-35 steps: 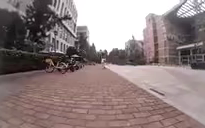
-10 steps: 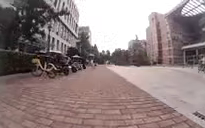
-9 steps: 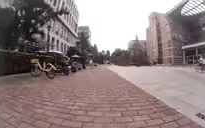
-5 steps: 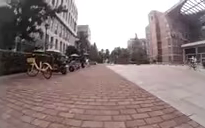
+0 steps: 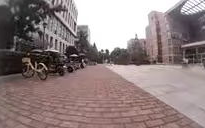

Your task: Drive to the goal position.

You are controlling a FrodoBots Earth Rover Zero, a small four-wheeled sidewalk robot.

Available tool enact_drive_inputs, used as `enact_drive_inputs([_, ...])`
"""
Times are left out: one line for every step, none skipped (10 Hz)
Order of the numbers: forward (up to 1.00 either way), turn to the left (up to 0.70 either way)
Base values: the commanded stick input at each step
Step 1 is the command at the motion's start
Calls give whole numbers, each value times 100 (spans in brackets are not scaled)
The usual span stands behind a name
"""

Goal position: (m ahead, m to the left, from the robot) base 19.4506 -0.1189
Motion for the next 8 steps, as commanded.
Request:
enact_drive_inputs([70, 0])
enact_drive_inputs([70, 0])
enact_drive_inputs([70, 0])
enact_drive_inputs([70, 0])
enact_drive_inputs([70, 0])
enact_drive_inputs([70, 0])
enact_drive_inputs([70, 0])
enact_drive_inputs([70, 0])
